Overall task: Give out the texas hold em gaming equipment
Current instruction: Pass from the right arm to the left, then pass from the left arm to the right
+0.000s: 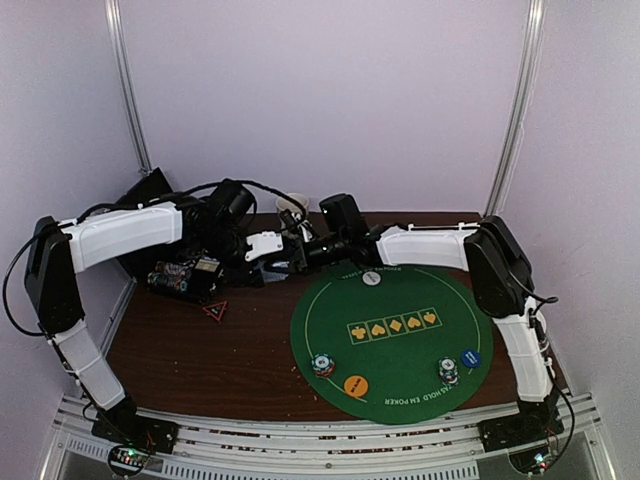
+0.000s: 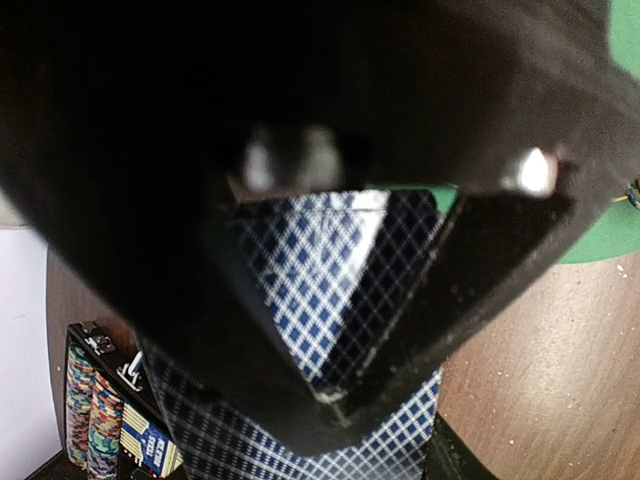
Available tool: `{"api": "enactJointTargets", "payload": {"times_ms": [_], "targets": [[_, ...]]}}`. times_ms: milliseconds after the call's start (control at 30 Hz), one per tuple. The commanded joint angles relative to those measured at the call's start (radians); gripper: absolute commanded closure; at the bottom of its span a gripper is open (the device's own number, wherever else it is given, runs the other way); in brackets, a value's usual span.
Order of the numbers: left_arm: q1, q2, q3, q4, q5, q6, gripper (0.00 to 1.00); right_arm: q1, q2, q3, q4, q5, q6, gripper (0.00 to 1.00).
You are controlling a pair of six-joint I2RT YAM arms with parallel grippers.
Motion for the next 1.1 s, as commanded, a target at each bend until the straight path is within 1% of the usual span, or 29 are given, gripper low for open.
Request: {"api": "enactJointTargets", "payload": {"times_ms": [0,267,500,667,800,933,1067], "targets": [[0.003,-0.025,-0.018,0.014,-0.001,-0.004,0.5,-0.009,-0.085,-0.017,-0.076,0.067,-0.092,0.53],[0.003,-0.021,-0.029,0.013,-0.007,-0.01,0.5,-0.016,-0.122,-0.026,-0.162,0.121,-0.157,0.51],[0.003,-0.022,-0.028,0.015,-0.009,-0.013,0.5,-0.016,-0.134,-0.026,-0.219,0.154,-0.206,0.53],[0.003,-0.018,-0.015,0.021,0.017,-0.021,0.49,0.002,-0.105,-0.015,-0.176,0.078,-0.209,0.41],[0.003,-0.02,-0.009,0.021,0.025,-0.025,0.49,0.012,-0.074,-0.004,-0.124,0.078,-0.181,0.4],[0.003,-0.028,-0.009,0.021,0.025,-0.023,0.48,0.011,-0.05,0.013,-0.118,0.106,-0.17,0.41],[0.003,-0.029,-0.008,0.029,0.019,-0.024,0.48,0.014,-0.024,0.023,-0.084,0.026,-0.128,0.4]]}}
